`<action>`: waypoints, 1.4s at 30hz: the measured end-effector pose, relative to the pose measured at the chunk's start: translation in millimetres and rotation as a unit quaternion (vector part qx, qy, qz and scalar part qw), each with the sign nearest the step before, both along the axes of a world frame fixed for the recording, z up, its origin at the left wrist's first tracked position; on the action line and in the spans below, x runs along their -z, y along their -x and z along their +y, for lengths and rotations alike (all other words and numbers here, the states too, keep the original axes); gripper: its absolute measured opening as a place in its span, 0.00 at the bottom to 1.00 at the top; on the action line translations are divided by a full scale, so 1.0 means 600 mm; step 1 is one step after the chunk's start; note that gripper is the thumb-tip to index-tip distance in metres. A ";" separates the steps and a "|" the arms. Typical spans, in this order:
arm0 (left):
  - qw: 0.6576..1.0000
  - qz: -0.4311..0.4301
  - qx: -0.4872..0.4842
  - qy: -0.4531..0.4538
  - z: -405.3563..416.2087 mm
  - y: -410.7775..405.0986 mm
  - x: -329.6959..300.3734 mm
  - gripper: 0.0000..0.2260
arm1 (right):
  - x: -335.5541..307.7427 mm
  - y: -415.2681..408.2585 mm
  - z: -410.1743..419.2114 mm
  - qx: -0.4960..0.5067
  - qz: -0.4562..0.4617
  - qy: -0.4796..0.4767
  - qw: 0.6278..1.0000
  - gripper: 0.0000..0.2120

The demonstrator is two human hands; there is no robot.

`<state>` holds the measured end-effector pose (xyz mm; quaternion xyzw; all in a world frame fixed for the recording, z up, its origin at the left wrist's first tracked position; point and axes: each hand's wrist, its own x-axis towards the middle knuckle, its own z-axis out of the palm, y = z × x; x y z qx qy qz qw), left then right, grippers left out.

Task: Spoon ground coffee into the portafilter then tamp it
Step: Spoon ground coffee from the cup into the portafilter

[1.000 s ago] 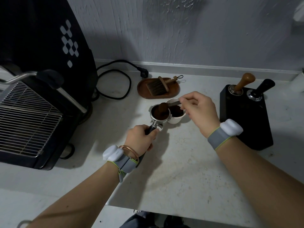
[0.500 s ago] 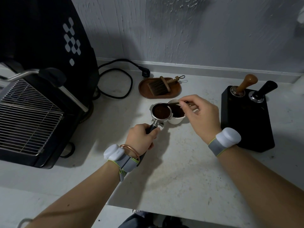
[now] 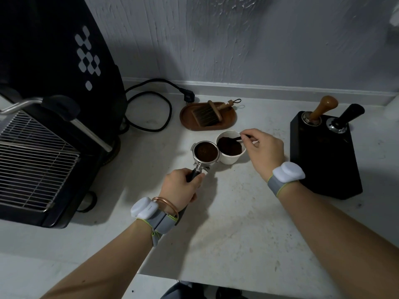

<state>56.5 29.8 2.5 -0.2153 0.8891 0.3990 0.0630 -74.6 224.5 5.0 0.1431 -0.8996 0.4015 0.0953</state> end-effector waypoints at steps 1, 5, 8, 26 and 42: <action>1.000 -0.002 0.000 -0.002 0.000 0.000 0.001 0.16 | 0.004 0.000 -0.004 -0.004 -0.007 -0.009 1.000 0.06; 1.000 -0.002 -0.002 -0.008 -0.002 0.000 0.003 0.16 | 0.010 0.002 -0.013 0.018 -0.067 0.026 0.997 0.06; 1.000 -0.002 -0.003 -0.007 -0.003 0.001 0.004 0.16 | 0.007 0.007 -0.016 0.060 -0.131 0.064 0.988 0.07; 1.000 -0.007 -0.006 -0.001 0.000 -0.002 0.004 0.16 | -0.007 -0.003 -0.009 0.101 -0.281 0.224 0.928 0.07; 1.000 0.004 0.000 -0.018 0.002 -0.003 -0.006 0.15 | -0.017 0.003 0.014 0.113 -0.333 0.358 0.865 0.07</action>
